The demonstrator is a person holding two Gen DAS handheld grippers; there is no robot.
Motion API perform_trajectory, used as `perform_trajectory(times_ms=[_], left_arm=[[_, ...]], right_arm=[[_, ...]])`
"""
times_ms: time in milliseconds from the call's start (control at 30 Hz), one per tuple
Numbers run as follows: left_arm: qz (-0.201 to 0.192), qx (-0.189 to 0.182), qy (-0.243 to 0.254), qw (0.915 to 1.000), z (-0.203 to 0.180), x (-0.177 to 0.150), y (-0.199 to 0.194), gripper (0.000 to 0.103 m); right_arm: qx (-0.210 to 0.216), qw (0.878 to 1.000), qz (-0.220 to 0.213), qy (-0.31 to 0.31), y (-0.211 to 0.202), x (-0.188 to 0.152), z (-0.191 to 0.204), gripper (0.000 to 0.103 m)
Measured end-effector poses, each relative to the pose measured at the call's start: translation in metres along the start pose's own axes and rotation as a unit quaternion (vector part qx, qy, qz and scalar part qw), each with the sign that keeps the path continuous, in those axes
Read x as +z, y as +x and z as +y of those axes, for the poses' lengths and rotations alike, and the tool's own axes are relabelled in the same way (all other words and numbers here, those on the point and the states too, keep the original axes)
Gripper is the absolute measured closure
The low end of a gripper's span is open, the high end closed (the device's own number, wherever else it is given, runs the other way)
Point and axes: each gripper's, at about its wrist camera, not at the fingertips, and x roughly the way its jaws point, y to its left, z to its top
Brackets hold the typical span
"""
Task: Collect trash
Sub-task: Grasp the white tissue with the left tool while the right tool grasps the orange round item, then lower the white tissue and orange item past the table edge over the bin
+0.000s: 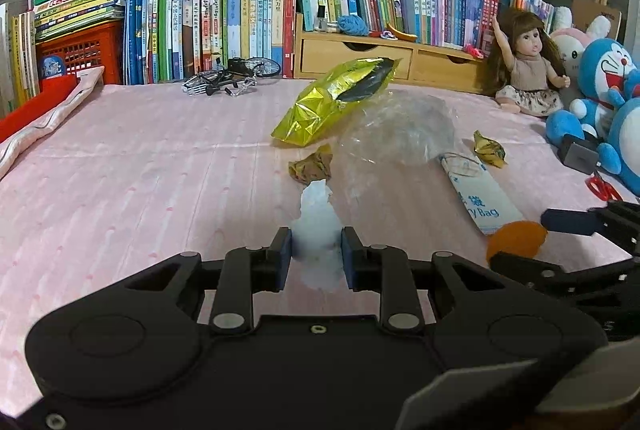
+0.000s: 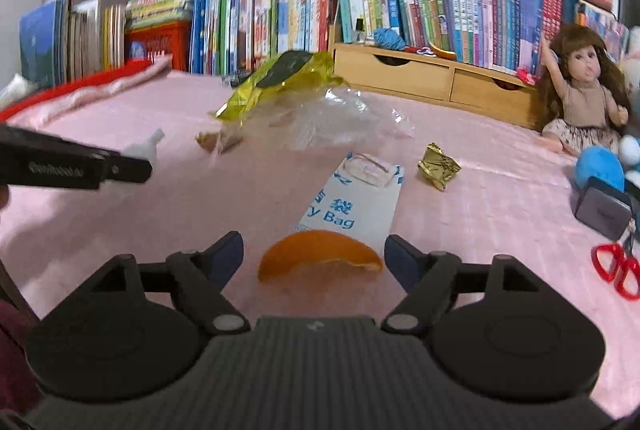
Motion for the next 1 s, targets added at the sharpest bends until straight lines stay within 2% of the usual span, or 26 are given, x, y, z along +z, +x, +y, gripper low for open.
perform_trajectory(times_ms=[133,200,467,1000], left_arm=[[0.003,-0.002,0.005,1.0,-0.001,-0.002,-0.001,0.078],[0.004,-0.002,0.006,1.0,-0.002,-0.003,-0.002,0.078],[0.001,-0.008,0.011,0.9999,-0.005,-0.006,-0.008,0.078],[-0.002,-0.02,0.01,0.9997,-0.011,-0.018,-0.038,0.078]], right_arm=[[0.004,1.0,0.012,0.009,0.007,-0.002,-0.001,0.018],[0.002,1.0,0.013,0.013,0.006,-0.003,-0.001,0.031],[0.009,1.0,0.001,0.015,-0.007,-0.005,0.003,0.051],[0.041,0.999,-0.021,0.017,-0.041,-0.007,0.025,0.054]])
